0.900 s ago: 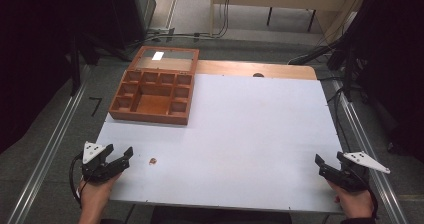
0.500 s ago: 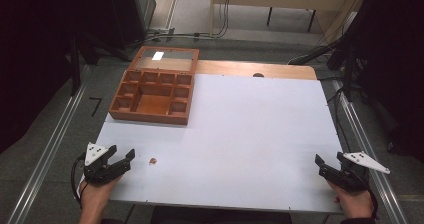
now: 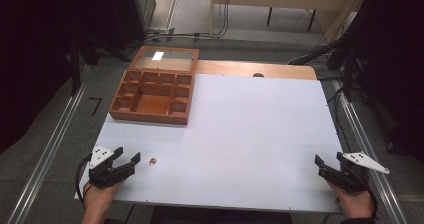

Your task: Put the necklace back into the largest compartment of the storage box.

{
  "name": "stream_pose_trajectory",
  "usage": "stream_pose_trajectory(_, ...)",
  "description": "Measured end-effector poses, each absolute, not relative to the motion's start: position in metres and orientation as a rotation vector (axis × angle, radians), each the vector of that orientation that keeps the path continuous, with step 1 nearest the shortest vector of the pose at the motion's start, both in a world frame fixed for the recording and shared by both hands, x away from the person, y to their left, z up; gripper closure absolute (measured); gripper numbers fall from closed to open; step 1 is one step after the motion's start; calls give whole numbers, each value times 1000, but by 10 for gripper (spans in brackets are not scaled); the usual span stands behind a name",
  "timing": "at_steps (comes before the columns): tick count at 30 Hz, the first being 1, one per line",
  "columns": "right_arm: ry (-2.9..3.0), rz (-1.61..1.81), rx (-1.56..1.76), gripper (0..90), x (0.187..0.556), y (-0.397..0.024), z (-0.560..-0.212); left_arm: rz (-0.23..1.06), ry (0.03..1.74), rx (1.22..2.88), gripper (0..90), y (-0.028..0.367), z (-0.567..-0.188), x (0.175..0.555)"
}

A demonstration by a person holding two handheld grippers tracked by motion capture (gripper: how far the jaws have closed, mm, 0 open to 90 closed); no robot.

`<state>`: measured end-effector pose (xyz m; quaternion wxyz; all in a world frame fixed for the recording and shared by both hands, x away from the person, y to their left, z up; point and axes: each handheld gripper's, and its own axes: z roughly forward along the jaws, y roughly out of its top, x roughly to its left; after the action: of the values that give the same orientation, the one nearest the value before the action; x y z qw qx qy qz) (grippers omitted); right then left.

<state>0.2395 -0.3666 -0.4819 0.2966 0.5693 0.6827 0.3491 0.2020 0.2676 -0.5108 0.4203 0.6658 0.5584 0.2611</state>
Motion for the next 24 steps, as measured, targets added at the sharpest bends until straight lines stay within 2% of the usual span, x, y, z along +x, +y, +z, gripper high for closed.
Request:
stream_pose_trajectory(22, 1822, 923, 1513, 217, 240, -366, -482, 614, 1358, 1713, 315, 257, -513, 205)
stream_pose_trajectory(24, 1823, 922, 1515, 217, 240, -366, -482, 593, 1354, 1725, 336, 256, -514, 206)
